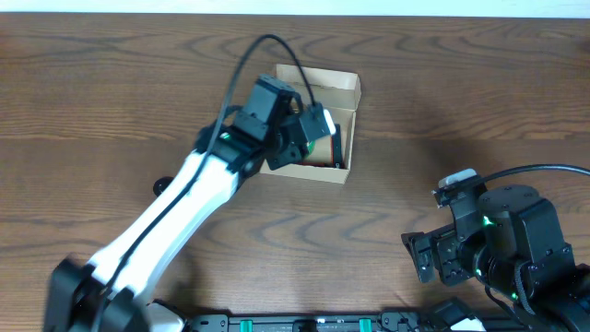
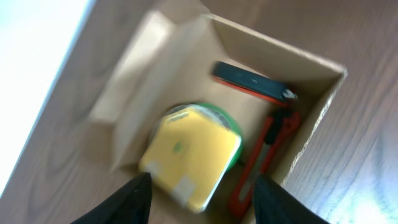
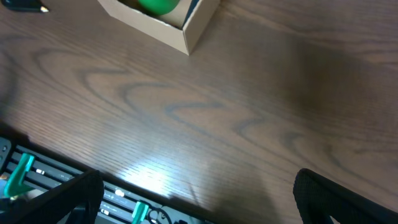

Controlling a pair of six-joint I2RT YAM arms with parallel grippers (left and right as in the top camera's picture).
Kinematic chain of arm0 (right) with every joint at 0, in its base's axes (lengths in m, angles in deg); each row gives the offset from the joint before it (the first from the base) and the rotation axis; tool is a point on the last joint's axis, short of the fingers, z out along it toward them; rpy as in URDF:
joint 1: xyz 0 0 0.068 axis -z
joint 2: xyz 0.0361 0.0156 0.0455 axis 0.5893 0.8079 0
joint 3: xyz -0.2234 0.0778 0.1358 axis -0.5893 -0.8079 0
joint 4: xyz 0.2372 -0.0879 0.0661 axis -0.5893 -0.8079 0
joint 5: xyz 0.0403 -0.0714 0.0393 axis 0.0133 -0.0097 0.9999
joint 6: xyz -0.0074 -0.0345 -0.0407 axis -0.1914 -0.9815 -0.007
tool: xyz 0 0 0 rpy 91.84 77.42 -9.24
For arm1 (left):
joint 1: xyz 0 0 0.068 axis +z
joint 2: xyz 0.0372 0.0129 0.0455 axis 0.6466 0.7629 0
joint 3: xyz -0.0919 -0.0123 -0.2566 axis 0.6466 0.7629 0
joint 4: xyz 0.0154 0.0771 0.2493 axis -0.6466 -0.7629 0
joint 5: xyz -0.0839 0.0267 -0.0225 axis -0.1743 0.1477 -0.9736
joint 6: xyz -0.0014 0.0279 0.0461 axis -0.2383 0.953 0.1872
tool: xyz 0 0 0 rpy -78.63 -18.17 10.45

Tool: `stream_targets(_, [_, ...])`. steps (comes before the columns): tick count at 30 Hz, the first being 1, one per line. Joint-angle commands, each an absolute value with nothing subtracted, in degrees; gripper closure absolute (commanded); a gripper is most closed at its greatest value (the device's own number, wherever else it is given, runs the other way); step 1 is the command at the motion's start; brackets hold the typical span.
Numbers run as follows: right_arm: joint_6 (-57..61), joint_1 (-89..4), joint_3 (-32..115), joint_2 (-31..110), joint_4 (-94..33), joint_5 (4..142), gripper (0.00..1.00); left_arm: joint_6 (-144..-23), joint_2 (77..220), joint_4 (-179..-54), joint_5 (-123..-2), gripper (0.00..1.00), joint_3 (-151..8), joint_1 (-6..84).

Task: Pack container
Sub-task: 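Move the left gripper to the black pen-like object and grasp it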

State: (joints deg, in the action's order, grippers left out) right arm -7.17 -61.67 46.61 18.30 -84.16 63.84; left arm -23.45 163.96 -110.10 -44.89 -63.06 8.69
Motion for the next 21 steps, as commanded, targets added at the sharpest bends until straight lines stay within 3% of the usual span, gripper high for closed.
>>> stream_targets(1, [-7.93, -61.26, 46.65, 18.28, -84.22, 63.32, 0.01, -38.14, 156.58, -113.64, -38.29, 0.46, -65.05, 8.95])
stream_targets(8, [-7.93, -61.26, 46.65, 18.28, -84.2, 63.32, 0.02, -51.91, 147.44, -127.37, -36.87, 0.48, -65.05, 14.37])
stream_targets(12, [-7.93, -61.26, 46.65, 18.28, -84.2, 63.3, 0.01, -61.94, 146.48, -134.06, -36.87, 0.59, -65.03, 21.71])
stream_targets(21, [-7.93, -61.26, 46.65, 18.28, -84.22, 63.32, 0.01, -87.29, 146.72, -139.28, -37.7, 0.5, -65.03, 38.46])
